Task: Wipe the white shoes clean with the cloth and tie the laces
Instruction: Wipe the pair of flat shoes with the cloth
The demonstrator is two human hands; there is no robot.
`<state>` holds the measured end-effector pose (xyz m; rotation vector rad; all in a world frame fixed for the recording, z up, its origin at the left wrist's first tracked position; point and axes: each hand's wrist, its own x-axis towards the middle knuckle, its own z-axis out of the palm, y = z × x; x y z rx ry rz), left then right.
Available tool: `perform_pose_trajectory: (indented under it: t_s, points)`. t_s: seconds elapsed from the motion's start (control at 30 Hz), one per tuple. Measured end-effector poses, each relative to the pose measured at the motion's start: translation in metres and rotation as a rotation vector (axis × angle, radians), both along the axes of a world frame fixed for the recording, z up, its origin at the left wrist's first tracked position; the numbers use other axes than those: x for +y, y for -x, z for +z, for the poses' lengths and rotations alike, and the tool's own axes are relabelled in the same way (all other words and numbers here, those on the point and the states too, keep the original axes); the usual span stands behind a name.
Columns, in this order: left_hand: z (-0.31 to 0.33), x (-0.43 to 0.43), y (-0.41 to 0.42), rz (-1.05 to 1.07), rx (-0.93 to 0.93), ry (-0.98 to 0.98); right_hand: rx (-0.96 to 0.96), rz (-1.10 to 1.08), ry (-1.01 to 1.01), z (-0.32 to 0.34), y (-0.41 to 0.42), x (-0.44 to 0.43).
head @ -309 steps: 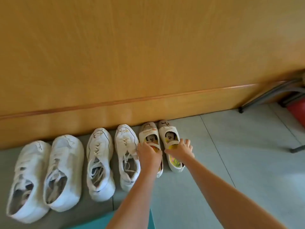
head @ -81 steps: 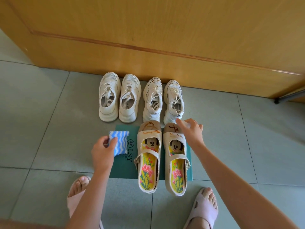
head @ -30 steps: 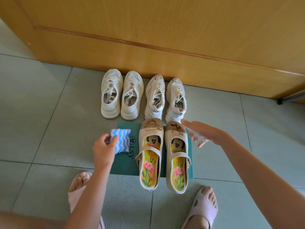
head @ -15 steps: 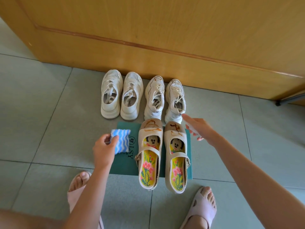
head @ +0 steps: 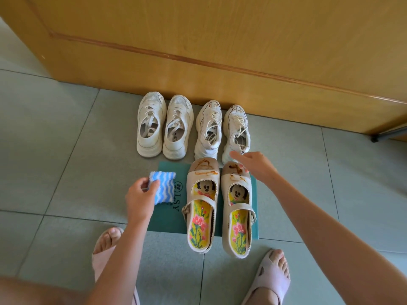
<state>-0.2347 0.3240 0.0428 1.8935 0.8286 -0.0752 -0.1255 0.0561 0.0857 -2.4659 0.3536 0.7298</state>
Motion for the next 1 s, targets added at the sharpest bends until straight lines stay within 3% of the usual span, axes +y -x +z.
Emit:
perform_pose_trajectory:
  t_s: [0.17,0.33,0.57,0.7,1.0]
  points:
    - [0.002,-0.001,0.0,0.007,0.013,-0.007,-0.047,0.097,-0.043,0.01,-0.014,0.037]
    - [0.006,0.0,0.0,0.03,0.013,-0.008,-0.102,0.257,0.173,0.013,-0.012,0.074]
    - [0.015,-0.002,-0.001,0.02,-0.011,-0.013,-0.064,0.292,0.174,0.017,-0.006,0.065]
    - [0.014,-0.002,-0.001,0.018,-0.004,-0.006,-0.1,0.199,0.232,0.015,-0.005,0.043]
    - [0.016,0.0,-0.002,0.025,0.0,0.034,-0.063,0.112,0.004,0.012,-0.002,0.054]
